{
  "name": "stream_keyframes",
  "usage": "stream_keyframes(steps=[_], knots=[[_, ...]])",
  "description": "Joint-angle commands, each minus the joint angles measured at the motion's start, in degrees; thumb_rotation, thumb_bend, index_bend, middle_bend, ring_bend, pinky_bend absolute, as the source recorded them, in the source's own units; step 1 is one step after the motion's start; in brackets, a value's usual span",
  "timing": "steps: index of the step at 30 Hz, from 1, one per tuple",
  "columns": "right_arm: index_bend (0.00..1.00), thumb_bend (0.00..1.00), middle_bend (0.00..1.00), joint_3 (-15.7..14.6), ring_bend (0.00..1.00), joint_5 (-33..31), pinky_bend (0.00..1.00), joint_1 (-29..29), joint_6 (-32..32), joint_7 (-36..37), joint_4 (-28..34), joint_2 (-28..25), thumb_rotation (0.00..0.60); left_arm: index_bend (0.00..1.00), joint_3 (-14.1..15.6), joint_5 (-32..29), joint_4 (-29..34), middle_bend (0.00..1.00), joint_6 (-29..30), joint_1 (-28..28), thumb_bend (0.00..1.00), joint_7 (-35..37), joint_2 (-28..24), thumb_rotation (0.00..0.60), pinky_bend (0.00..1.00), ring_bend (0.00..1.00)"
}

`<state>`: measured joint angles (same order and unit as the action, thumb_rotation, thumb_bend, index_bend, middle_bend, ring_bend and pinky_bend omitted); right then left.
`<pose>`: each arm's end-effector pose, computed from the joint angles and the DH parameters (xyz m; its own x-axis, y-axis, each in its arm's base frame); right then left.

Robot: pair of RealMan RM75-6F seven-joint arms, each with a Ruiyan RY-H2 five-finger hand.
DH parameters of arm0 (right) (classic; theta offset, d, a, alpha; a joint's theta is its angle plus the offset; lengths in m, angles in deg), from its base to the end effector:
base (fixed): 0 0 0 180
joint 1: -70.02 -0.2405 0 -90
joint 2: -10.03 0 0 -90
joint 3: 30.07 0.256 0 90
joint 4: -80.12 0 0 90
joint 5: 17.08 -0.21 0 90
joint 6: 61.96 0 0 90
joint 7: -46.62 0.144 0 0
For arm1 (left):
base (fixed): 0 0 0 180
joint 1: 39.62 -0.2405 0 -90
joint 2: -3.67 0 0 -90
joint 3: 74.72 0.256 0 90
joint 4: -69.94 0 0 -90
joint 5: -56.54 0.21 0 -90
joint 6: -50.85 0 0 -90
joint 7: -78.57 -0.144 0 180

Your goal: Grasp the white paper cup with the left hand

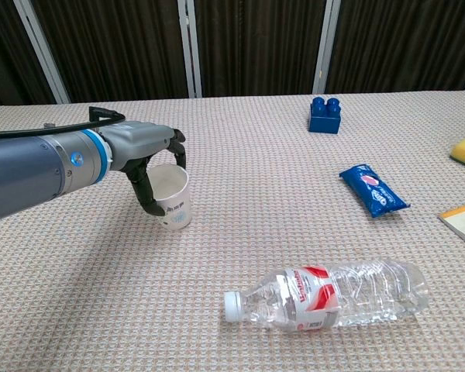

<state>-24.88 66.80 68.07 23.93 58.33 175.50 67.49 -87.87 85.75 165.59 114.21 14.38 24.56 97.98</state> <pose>-0.3169 -0.1731 0.2008 0.2584 0.0471 0.9649 -0.9650 0.0591 0.2556 -0.0863 0.3329 -0.0469 0.5928 0.3586 0.7212 0.8049 -0.2958 -0.5145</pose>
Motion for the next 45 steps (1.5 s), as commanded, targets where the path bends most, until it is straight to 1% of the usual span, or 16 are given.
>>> stream_keyframes(steps=[1, 5, 6, 10, 14, 15, 18, 22, 28, 31, 33, 35, 38, 41, 45], knots=[[0.00, 0.06, 0.00, -0.03, 0.00, 0.08, 0.00, 0.02, 0.05, -0.13, 0.05, 0.03, 0.600, 0.41, 0.39, -0.40, 0.16, 0.00, 0.32, 0.13, 0.16, 0.21, -0.27, 0.600, 0.00, 0.00], [0.00, 0.06, 0.00, -0.07, 0.00, 0.18, 0.00, 0.03, 0.12, -0.49, 0.13, 0.17, 0.600, 0.43, 0.79, -0.22, 0.44, 0.00, 0.64, -0.18, 0.16, 1.98, -0.68, 0.600, 0.00, 0.00], [0.00, 0.06, 0.00, -0.11, 0.00, 0.12, 0.00, -0.02, -0.04, -0.60, 0.10, 0.24, 0.600, 0.43, -0.08, -0.58, 1.51, 0.00, 0.52, -0.98, 0.16, 4.41, -1.02, 0.600, 0.00, 0.00], [0.00, 0.06, 0.00, -0.13, 0.00, 0.10, 0.00, -0.07, -0.16, -0.90, 0.10, 0.35, 0.600, 0.43, -0.46, 0.95, 3.15, 0.00, -0.44, -2.30, 0.16, 8.81, -2.46, 0.600, 0.00, 0.00], [0.00, 0.06, 0.00, -0.12, 0.00, 0.14, 0.00, -0.02, 0.00, -1.09, 0.20, 0.33, 0.600, 0.43, -1.07, 4.20, 4.57, 0.00, -2.12, -5.05, 0.16, 17.32, -3.16, 0.600, 0.00, 0.00], [0.00, 0.06, 0.00, -0.13, 0.00, 0.11, 0.00, 0.00, -0.01, -1.13, 0.22, 0.34, 0.600, 0.43, -0.93, 5.16, 4.73, 0.00, -2.43, -5.78, 0.16, 19.15, -3.38, 0.600, 0.00, 0.00], [0.00, 0.06, 0.00, -0.22, 0.00, 0.03, 0.00, 0.00, -0.18, -1.42, 0.32, 0.35, 0.600, 0.43, 1.21, 8.22, 3.66, 0.00, -3.30, -7.58, 0.16, 22.16, -4.44, 0.600, 0.00, 0.00], [0.00, 0.06, 0.00, -0.20, 0.00, 0.04, 0.00, -0.03, -0.19, -1.62, 0.47, 0.37, 0.600, 0.43, 3.78, 9.18, 1.58, 0.00, -4.56, -8.07, 0.16, 21.89, -5.98, 0.600, 0.00, 0.00], [0.00, 0.06, 0.00, -0.27, 0.00, 0.04, 0.00, -0.07, -0.34, -2.01, 0.58, 0.46, 0.600, 0.41, 5.78, 8.61, -0.12, 0.00, -6.20, -8.22, 0.16, 21.36, -8.05, 0.600, 0.00, 0.00], [0.00, 0.06, 0.00, -0.27, 0.00, 0.16, 0.00, -0.06, -0.22, -2.12, 0.62, 0.52, 0.600, 0.35, 6.27, 7.74, -0.27, 0.00, -6.97, -8.10, 0.16, 21.17, -9.27, 0.600, 0.00, 0.00], [0.00, 0.06, 0.00, -0.26, 0.00, 0.21, 0.00, -0.08, -0.19, -2.20, 0.62, 0.60, 0.600, 0.30, 6.33, 7.64, -0.26, 0.00, -6.99, -7.97, 0.16, 21.11, -9.85, 0.600, 0.00, 0.00], [0.00, 0.06, 0.00, -0.34, 0.00, 0.36, 0.00, -0.08, -0.17, -2.36, 0.69, 0.62, 0.600, 0.22, 6.22, 7.38, 0.24, 0.00, -7.08, -7.53, 0.16, 20.71, -10.31, 0.600, 0.00, 0.00], [0.00, 0.06, 0.00, -0.34, 0.00, 0.44, 0.00, -0.04, -0.02, -2.44, 0.79, 0.63, 0.600, 0.16, 6.36, 5.86, 1.39, 0.00, -6.75, -6.66, 0.16, 19.02, -10.65, 0.600, 0.00, 0.00], [0.00, 0.06, 0.00, -0.28, 0.00, 0.42, 0.00, 0.06, 0.20, -2.23, 0.77, 0.58, 0.600, 0.12, 6.70, 4.82, 2.78, 0.00, -5.67, -5.42, 0.16, 16.48, -10.51, 0.600, 0.00, 0.00], [0.00, 0.06, 0.00, -0.23, 0.00, 0.37, 0.00, 0.08, 0.21, -1.98, 0.70, 0.50, 0.600, 0.13, 7.03, 3.85, 3.35, 0.00, -4.47, -4.13, 0.16, 13.97, -9.89, 0.600, 0.00, 0.00]])
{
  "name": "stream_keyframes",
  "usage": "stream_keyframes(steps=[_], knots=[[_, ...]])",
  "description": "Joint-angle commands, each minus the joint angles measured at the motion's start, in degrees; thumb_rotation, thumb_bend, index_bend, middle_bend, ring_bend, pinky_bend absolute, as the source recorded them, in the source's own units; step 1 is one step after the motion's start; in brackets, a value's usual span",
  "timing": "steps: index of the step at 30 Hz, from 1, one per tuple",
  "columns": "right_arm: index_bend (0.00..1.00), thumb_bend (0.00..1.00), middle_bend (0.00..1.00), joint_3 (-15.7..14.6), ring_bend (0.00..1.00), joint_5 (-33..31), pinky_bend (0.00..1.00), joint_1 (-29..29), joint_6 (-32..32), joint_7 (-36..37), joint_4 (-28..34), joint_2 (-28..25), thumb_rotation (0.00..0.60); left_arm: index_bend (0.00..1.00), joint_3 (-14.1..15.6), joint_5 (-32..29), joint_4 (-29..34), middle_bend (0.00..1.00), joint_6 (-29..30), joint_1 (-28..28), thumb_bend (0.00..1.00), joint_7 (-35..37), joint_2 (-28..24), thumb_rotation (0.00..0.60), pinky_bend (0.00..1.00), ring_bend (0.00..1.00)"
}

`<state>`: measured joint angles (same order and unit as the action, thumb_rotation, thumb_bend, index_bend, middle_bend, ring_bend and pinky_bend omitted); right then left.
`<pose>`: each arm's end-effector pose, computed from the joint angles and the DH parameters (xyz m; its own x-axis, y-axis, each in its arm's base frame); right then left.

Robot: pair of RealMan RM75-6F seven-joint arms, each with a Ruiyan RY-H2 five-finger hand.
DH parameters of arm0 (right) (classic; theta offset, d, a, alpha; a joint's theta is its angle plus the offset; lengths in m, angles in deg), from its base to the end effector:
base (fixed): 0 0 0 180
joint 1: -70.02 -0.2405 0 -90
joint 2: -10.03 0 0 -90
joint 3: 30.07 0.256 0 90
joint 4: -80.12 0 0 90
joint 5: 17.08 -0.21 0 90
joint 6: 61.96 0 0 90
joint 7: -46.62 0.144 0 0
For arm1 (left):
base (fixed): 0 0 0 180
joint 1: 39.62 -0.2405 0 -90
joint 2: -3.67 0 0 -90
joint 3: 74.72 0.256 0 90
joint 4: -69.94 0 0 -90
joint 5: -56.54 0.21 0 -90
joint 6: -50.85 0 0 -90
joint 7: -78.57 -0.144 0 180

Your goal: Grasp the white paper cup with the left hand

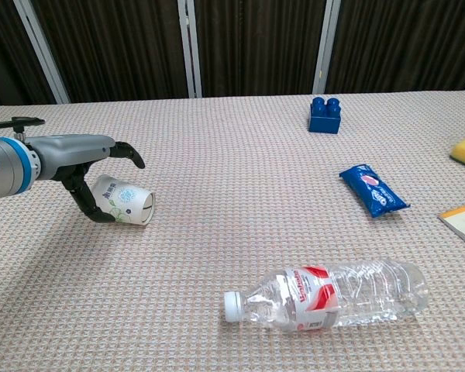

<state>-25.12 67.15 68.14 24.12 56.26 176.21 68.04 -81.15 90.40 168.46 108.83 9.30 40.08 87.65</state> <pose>-0.3137 -0.1718 0.1958 0.2728 0.0417 0.9612 -0.9612 0.0553 0.2704 -0.1489 0.3245 -0.0137 0.4928 0.4541 0.7423 0.8694 -0.2214 -0.4417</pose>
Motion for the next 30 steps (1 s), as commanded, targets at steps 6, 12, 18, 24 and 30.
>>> stream_keyframes(steps=[6, 12, 18, 24, 30], knots=[[0.00, 0.06, 0.00, 0.03, 0.00, 0.05, 0.00, 0.03, 0.08, 0.22, 0.00, -0.13, 0.600, 0.22, 1.97, -1.85, -0.61, 0.00, 5.76, 3.65, 0.16, -9.68, 3.34, 0.600, 0.00, 0.00], [0.00, 0.06, 0.00, 0.06, 0.00, 0.03, 0.00, 0.10, 0.21, 0.20, 0.12, -0.21, 0.600, 0.25, 2.95, -1.07, -3.01, 0.00, 9.04, 4.63, 0.16, -14.03, 7.46, 0.600, 0.00, 0.00], [0.00, 0.06, 0.00, 0.12, 0.00, -0.03, 0.00, 0.19, 0.33, 0.47, 0.13, -0.34, 0.600, 0.27, 4.39, 1.17, -6.00, 0.00, 11.19, 4.64, 0.16, -16.99, 10.92, 0.600, 0.00, 0.00], [0.00, 0.06, 0.00, 0.09, 0.00, 0.09, 0.00, 0.21, 0.36, 0.64, 0.26, -0.46, 0.600, 0.33, 4.70, 2.57, -8.24, 0.00, 12.14, 4.19, 0.16, -18.57, 12.76, 0.600, 0.00, 0.00], [0.00, 0.06, 0.00, 0.21, 0.00, -0.06, 0.00, 0.29, 0.53, 0.83, 0.26, -0.55, 0.600, 0.42, 4.10, 2.97, -9.95, 0.00, 11.78, 3.24, 0.16, -17.77, 14.23, 0.600, 0.00, 0.00]])
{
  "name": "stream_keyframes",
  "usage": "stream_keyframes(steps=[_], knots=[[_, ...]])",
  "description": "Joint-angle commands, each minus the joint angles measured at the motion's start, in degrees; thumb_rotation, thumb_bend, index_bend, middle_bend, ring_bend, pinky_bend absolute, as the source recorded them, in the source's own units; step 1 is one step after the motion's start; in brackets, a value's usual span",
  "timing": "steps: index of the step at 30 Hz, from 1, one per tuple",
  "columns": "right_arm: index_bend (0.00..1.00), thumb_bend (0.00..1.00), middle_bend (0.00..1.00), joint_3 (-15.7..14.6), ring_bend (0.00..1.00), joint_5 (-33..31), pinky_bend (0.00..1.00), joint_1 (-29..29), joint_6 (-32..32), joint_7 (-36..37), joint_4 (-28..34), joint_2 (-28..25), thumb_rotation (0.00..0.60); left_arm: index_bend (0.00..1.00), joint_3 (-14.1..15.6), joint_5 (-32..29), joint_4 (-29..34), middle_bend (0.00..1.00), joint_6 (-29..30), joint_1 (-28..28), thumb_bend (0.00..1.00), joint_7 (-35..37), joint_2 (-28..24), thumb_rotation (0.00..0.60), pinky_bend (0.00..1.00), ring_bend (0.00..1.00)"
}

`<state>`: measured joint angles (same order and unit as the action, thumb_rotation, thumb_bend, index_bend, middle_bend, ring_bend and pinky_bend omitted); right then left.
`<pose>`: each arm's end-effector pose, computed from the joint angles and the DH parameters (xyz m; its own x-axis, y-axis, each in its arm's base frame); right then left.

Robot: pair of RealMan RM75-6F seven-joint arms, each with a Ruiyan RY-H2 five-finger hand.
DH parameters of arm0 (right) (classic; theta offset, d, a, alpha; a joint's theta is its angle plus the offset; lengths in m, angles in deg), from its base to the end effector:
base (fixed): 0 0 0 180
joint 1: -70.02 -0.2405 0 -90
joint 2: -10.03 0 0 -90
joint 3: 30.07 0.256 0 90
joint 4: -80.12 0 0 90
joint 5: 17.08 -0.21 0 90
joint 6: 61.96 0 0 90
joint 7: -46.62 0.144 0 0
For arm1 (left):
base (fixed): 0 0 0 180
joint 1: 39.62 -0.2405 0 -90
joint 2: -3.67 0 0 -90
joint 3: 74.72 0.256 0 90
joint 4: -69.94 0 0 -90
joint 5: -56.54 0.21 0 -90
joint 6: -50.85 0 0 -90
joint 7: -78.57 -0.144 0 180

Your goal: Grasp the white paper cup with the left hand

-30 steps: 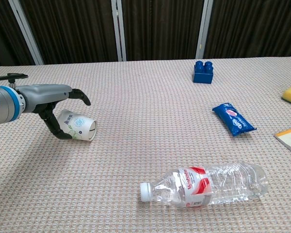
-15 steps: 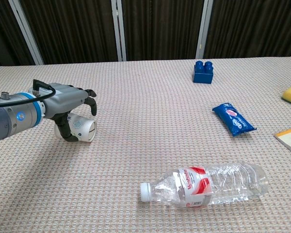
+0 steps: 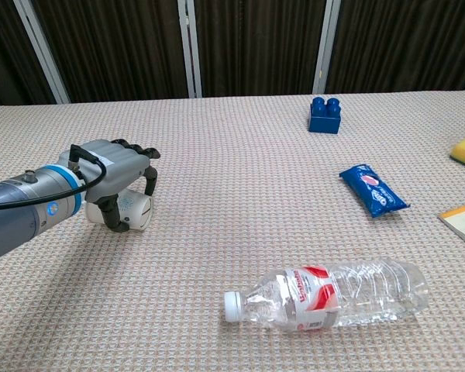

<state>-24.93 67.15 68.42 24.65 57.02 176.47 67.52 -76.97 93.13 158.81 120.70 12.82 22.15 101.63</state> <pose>-0.3132 -0.1709 0.1999 0.2649 0.0534 0.9628 -0.9634 0.0565 0.2619 -0.1299 0.3176 -0.0623 0.7717 0.2462 0.5865 0.6357 -0.3281 -0.6987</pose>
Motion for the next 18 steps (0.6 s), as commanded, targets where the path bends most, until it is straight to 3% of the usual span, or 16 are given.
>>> stream_keyframes(steps=[1, 6, 9, 18], knots=[[0.00, 0.06, 0.00, 0.04, 0.00, -0.10, 0.00, 0.02, -0.01, 0.13, -0.01, -0.04, 0.600, 0.44, -0.08, 0.36, -0.39, 0.00, -0.07, -0.38, 0.17, 0.20, 0.30, 0.600, 0.00, 0.00], [0.00, 0.06, 0.00, 0.00, 0.00, -0.04, 0.00, -0.02, -0.12, 0.10, -0.09, -0.01, 0.600, 0.46, -0.71, 1.38, 0.04, 0.00, -0.14, -1.21, 0.17, 1.69, 0.00, 0.600, 0.00, 0.00], [0.00, 0.06, 0.00, 0.00, 0.00, -0.06, 0.00, -0.06, -0.19, -0.02, -0.17, 0.08, 0.600, 0.46, -2.68, 1.39, 1.94, 0.00, -0.21, -2.03, 0.17, 4.70, -1.02, 0.600, 0.00, 0.00], [0.00, 0.06, 0.00, 0.02, 0.00, -0.01, 0.00, 0.00, -0.02, -0.21, -0.04, 0.08, 0.600, 0.46, -9.24, 5.51, 10.08, 0.00, -1.10, -7.38, 0.17, 23.64, -5.32, 0.600, 0.00, 0.00]])
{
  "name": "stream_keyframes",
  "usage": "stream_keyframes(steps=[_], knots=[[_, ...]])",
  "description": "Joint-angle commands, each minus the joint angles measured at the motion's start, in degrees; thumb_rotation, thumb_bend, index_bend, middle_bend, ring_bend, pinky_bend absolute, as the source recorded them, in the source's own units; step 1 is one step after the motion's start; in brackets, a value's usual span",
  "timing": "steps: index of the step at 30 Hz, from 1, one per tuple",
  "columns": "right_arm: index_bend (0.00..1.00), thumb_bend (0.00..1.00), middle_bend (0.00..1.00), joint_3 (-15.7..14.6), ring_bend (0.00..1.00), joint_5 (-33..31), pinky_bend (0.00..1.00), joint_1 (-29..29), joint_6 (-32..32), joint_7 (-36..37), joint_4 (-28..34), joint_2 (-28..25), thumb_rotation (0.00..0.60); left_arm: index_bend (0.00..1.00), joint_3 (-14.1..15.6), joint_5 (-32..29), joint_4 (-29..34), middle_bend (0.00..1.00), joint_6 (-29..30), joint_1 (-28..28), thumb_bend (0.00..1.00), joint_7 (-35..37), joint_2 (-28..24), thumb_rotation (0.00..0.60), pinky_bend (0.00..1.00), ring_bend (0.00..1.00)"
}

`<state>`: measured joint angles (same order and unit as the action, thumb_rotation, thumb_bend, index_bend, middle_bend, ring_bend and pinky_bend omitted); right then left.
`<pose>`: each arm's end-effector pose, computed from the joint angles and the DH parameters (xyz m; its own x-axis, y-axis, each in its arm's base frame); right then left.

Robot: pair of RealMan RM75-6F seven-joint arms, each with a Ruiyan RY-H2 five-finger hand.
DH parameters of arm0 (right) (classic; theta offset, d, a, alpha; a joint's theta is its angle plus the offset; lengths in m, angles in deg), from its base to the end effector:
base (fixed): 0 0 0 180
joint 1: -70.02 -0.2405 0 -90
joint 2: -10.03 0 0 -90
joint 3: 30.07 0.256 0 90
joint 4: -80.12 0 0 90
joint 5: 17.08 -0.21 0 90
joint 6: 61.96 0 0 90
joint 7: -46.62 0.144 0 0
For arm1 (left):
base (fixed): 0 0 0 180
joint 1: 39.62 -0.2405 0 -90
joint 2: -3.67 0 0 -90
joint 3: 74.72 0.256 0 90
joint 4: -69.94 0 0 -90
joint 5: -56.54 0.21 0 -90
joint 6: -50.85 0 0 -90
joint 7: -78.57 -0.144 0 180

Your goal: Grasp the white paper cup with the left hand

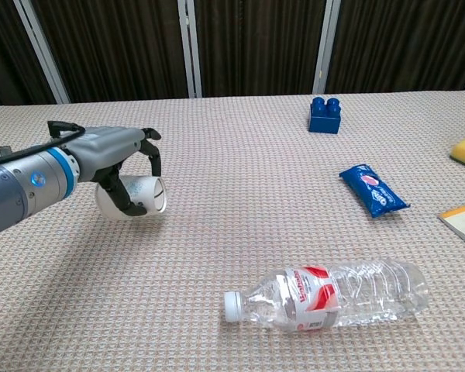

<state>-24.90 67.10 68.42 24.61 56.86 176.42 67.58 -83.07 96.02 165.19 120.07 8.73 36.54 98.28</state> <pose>-0.3134 -0.1710 0.1997 0.2673 0.0533 0.9621 -0.9627 0.0575 0.2643 -0.1162 0.3170 -0.0399 0.4903 0.3120 0.8138 0.8702 -0.2267 -0.4374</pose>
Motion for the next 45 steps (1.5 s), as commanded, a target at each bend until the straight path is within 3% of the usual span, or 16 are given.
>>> stream_keyframes(steps=[1, 11, 20, 37, 39, 45], knots=[[0.00, 0.06, 0.00, -0.04, 0.00, 0.09, 0.00, 0.00, 0.03, -0.11, 0.04, 0.03, 0.600, 0.46, -3.49, 3.32, 4.08, 0.00, -0.64, -4.16, 0.17, 11.89, -2.08, 0.600, 0.00, 0.00], [0.00, 0.06, 0.00, -0.33, 0.00, 0.10, 0.00, -0.27, -0.74, -0.88, 0.13, 0.43, 0.600, 0.48, -1.62, 15.76, -1.94, 0.00, -2.68, -10.80, 0.17, 33.53, -0.75, 0.600, 0.00, 0.00], [0.00, 0.06, 0.00, -0.20, 0.00, -0.23, 0.00, -0.42, -1.04, -0.70, -0.18, 0.54, 0.600, 0.48, 1.03, 24.61, -10.10, 0.00, -9.55, -13.42, 0.17, 50.88, -0.11, 0.600, 0.00, 0.00], [0.00, 0.06, 0.00, -0.22, 0.00, -0.03, 0.00, -0.32, -0.64, -1.27, -0.05, 0.74, 0.600, 0.46, 4.12, 31.07, -13.95, 0.00, -12.83, -16.41, 0.17, 58.63, -2.71, 0.600, 0.00, 0.00], [0.00, 0.06, 0.00, -0.22, 0.00, 0.00, 0.00, -0.34, -0.63, -1.35, -0.13, 0.81, 0.600, 0.43, 4.28, 31.97, -13.96, 0.00, -12.32, -17.02, 0.17, 59.42, -3.48, 0.600, 0.00, 0.00], [0.00, 0.06, 0.00, -0.24, 0.00, 0.22, 0.00, -0.31, -0.40, -1.57, -0.19, 0.96, 0.600, 0.20, 4.56, 33.57, -13.08, 0.00, -11.61, -18.25, 0.17, 61.14, -5.78, 0.600, 0.00, 0.00]])
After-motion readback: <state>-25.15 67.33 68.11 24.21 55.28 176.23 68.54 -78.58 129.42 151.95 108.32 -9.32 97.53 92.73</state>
